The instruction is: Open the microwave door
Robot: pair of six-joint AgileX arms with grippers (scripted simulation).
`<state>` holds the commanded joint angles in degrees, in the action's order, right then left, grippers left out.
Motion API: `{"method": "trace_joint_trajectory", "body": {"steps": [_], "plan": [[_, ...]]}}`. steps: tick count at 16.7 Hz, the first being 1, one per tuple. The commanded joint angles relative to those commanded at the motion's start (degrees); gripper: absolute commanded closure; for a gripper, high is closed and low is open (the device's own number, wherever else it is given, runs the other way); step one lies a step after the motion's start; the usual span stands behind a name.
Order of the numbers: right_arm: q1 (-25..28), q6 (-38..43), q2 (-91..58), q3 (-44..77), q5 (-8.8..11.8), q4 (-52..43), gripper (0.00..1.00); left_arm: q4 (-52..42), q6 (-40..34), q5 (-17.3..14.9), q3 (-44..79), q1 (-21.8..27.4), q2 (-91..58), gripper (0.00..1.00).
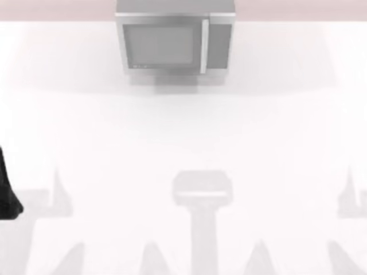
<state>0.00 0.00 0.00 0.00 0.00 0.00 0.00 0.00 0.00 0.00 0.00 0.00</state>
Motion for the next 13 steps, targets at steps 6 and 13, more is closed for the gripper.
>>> {"method": "trace_joint_trajectory", "body": {"steps": [6, 13], "plan": [[0.0, 0.0, 0.0, 0.0, 0.0, 0.0, 0.00, -3.1, -1.5, 1.4, 5.6, 2.4, -5.8, 0.00], [0.0, 0.0, 0.0, 0.0, 0.0, 0.0, 0.00, -15.4, -10.2, 7.8, 34.9, 13.2, -37.8, 0.00]]}}
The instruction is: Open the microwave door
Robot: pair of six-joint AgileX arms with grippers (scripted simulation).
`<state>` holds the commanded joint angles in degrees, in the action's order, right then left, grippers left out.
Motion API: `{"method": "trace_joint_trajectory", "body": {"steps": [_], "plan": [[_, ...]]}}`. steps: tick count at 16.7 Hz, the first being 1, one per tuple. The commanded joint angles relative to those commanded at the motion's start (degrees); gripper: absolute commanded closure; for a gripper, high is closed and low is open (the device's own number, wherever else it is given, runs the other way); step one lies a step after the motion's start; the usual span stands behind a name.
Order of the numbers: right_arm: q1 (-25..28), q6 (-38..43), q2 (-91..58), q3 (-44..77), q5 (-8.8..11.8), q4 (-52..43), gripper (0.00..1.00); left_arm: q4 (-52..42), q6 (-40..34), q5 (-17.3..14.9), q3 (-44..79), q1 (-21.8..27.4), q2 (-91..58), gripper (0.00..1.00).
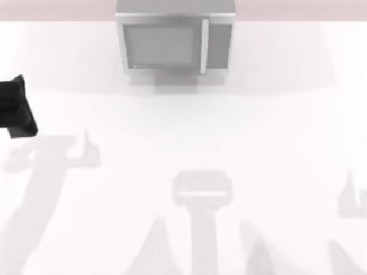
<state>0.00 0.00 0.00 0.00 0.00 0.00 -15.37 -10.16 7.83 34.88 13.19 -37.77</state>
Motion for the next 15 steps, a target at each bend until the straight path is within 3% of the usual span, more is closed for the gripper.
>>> {"method": "trace_joint_trajectory", "body": {"steps": [9, 15], "plan": [[0.0, 0.0, 0.0, 0.0, 0.0, 0.0, 0.00, -15.8, -15.3, 9.7, 52.5, 16.4, -55.6, 0.00], [0.0, 0.0, 0.0, 0.0, 0.0, 0.0, 0.00, -25.6, -21.8, 14.7, 74.2, 24.4, -81.2, 0.00]]}}
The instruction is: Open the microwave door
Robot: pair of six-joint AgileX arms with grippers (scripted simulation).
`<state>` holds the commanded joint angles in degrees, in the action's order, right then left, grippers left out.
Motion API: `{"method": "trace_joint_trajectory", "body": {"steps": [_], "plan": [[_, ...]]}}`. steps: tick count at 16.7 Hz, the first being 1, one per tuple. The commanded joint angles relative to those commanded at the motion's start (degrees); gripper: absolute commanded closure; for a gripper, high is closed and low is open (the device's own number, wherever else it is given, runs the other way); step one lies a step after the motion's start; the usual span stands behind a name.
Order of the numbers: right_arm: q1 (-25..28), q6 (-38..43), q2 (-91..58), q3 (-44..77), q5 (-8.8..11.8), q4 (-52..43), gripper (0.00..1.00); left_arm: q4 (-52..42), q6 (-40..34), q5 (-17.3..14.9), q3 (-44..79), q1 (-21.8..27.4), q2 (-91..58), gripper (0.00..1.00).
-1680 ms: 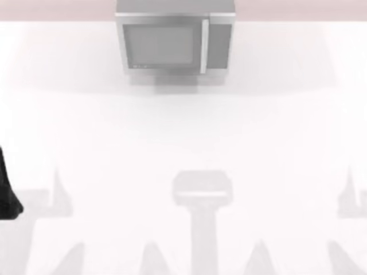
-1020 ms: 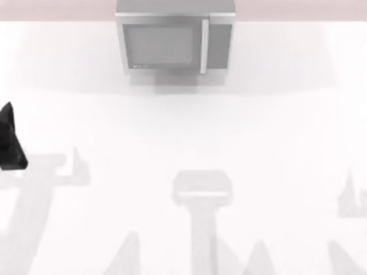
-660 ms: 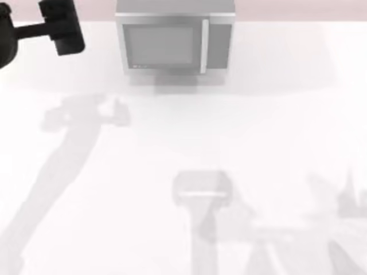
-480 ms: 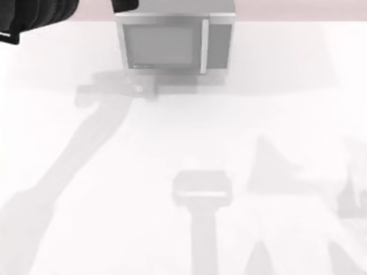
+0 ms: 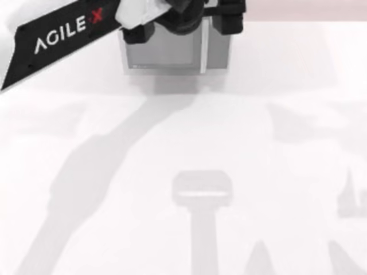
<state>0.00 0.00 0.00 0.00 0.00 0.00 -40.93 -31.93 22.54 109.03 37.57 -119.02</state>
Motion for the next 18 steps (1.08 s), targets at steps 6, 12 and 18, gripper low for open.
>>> {"method": "trace_joint_trajectory", "body": {"steps": [6, 12, 18], "plan": [[0.0, 0.0, 0.0, 0.0, 0.0, 0.0, 0.00, -3.6, -1.8, 1.6, 6.7, 2.5, -8.1, 0.00], [0.0, 0.0, 0.0, 0.0, 0.0, 0.0, 0.00, -2.1, -1.0, 1.0, 8.2, 1.6, -10.5, 0.00], [0.0, 0.0, 0.0, 0.0, 0.0, 0.0, 0.00, 3.0, 1.5, -0.7, 13.5, -1.2, -20.2, 0.00]]}}
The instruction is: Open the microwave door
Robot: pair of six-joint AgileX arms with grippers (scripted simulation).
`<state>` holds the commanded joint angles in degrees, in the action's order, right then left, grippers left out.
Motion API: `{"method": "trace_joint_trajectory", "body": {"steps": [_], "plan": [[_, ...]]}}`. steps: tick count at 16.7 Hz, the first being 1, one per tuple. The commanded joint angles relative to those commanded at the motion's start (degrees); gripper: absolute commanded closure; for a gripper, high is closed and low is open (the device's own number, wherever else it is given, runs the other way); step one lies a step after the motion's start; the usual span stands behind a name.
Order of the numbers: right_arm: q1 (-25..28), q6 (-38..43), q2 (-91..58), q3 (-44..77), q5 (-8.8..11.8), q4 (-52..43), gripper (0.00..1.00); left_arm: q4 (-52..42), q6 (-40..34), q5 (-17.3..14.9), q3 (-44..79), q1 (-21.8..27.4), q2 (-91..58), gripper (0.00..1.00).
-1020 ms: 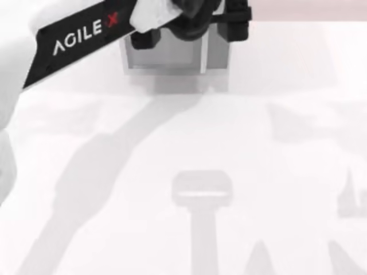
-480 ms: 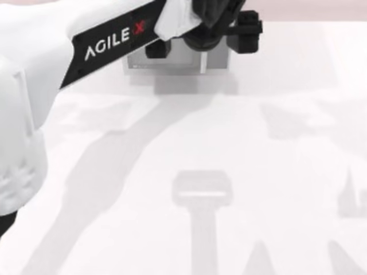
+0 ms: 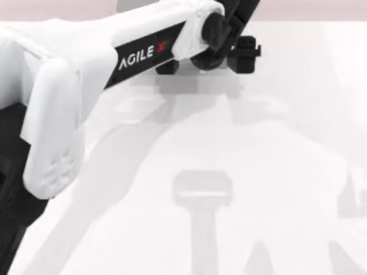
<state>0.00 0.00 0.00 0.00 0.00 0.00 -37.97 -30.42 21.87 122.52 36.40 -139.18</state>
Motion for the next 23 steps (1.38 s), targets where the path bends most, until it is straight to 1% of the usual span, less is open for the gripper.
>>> {"method": "trace_joint_trajectory", "body": {"steps": [3, 16, 17, 23], "plan": [[0.0, 0.0, 0.0, 0.0, 0.0, 0.0, 0.00, 0.0, 0.0, 0.0, 0.0, 0.0, 0.0, 0.00], [0.0, 0.0, 0.0, 0.0, 0.0, 0.0, 0.00, 0.0, 0.0, 0.0, 0.0, 0.0, 0.0, 0.98], [0.0, 0.0, 0.0, 0.0, 0.0, 0.0, 0.00, 0.0, 0.0, 0.0, 0.0, 0.0, 0.0, 1.00], [0.0, 0.0, 0.0, 0.0, 0.0, 0.0, 0.00, 0.0, 0.0, 0.0, 0.0, 0.0, 0.0, 1.00]]}}
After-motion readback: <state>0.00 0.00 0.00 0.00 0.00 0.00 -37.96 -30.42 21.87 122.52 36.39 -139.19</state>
